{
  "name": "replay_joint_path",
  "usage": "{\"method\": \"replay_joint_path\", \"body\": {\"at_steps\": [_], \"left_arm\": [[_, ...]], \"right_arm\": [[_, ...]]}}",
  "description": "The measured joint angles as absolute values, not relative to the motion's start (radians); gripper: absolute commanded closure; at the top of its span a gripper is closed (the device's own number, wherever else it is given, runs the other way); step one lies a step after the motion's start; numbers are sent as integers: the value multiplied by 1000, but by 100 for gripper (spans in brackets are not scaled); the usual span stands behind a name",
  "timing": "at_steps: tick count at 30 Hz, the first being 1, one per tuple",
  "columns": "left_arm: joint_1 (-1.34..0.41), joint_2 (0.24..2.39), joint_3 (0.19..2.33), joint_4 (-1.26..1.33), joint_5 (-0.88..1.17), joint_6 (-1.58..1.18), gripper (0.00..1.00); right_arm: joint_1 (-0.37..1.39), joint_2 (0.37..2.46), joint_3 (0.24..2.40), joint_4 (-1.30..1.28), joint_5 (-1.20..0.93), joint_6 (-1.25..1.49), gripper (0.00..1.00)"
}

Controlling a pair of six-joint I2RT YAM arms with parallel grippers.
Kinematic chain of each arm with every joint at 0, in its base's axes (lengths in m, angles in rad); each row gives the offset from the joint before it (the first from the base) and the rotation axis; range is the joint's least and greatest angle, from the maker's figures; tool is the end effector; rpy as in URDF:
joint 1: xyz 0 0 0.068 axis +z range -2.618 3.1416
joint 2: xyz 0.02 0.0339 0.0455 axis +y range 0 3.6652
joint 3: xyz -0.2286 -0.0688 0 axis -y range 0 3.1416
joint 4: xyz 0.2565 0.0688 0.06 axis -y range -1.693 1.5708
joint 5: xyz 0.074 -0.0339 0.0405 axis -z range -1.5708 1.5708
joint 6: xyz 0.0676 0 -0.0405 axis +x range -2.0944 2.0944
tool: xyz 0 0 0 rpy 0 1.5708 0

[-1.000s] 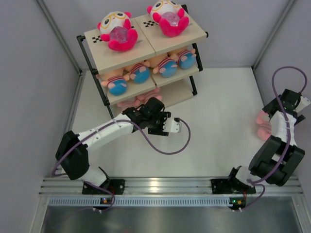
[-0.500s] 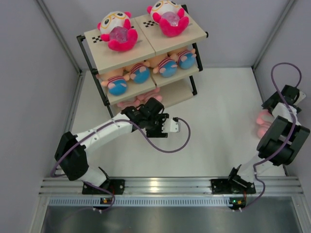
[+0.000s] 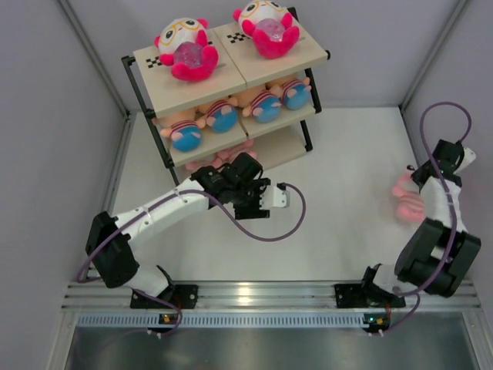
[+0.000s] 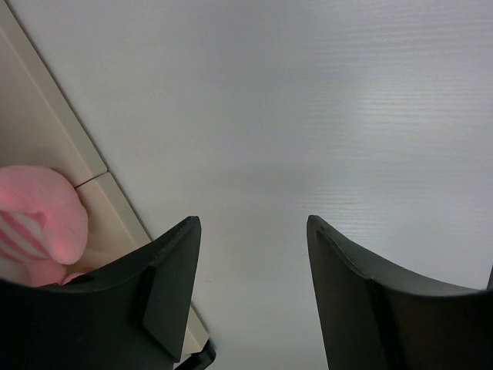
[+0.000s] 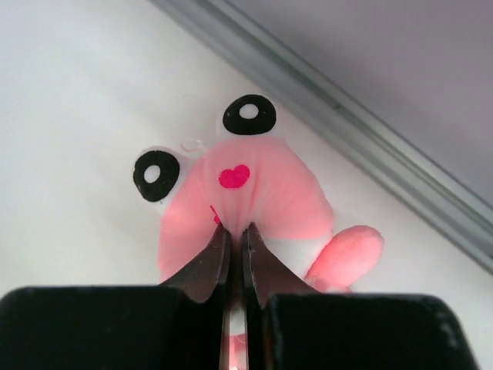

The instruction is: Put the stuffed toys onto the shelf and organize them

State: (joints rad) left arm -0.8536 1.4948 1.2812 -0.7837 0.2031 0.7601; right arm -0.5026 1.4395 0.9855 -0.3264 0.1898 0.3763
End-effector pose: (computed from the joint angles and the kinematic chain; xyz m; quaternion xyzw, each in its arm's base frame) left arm 0.2146 -0.2668 0.2279 0.7089 0.6394 -0.1103 0.2765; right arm 0.2977 -0.1782 0.1828 0.4239 0.8160 -0.1115 0.3770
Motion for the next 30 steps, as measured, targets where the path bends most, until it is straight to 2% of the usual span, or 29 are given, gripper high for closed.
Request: {"method": "replay_joint_path", "body": {"at_steps": [3,6,10,23,30], "left_arm": [[-872,1470,1281,-802,213,747,33],[-894,1438,1282,-817,223,732,21],[-922,1429,1310,-824,231,724,2],[-1195,1530,1509,-832,146,728,1],[-1289,1604,1547,-820,4,796,1]], "right_arm": [[-397,1227,948,-373,173,430,100],[-259,1022,923,-390,113,510,100],[-118,899,903,-416,35,651,100],[461,1016,850,-336,91,1116,100],[522,1059,851,-298,121,1196,100]]}}
